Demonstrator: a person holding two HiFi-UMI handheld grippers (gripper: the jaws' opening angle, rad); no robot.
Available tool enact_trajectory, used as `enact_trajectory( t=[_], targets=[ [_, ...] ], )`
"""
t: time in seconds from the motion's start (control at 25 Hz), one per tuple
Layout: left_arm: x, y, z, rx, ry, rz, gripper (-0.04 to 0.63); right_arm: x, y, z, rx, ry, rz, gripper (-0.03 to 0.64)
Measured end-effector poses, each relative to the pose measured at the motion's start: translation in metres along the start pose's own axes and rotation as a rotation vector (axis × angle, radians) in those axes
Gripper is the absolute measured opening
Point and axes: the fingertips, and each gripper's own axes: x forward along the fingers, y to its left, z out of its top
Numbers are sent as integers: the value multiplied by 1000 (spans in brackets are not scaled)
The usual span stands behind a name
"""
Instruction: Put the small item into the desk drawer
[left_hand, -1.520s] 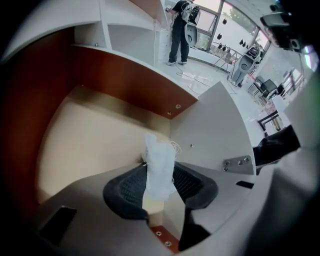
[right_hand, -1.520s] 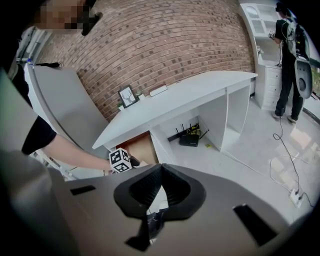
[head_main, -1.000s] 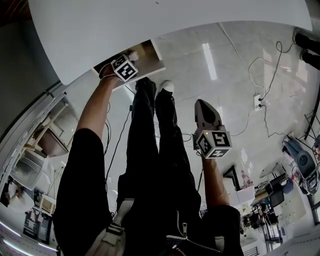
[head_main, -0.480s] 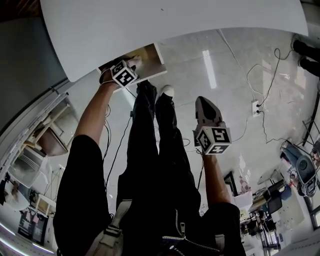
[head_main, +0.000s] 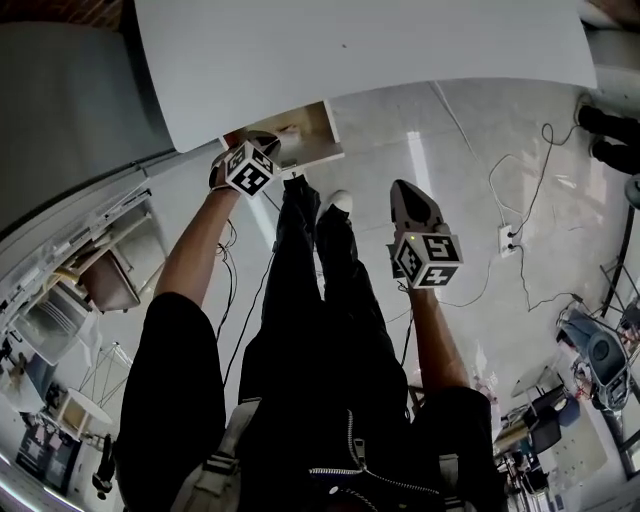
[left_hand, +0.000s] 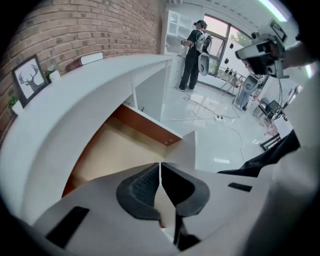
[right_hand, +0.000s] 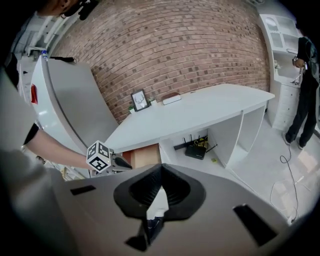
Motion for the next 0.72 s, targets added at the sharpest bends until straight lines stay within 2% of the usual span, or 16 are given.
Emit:
enact_trajectory(
  t=[0.16,0.52,0.72],
  targets=[
    [-41,-9,10,-28,-49,32,21,-3,12,25,-23,-36,32,6],
    [-136,-5,33,-220,-202,131,21,-9,45,89,-103,-128,89,5],
    [-191,6,60,-248,-318,221,21,-19,64,132,-131,-196,125,5]
  ],
)
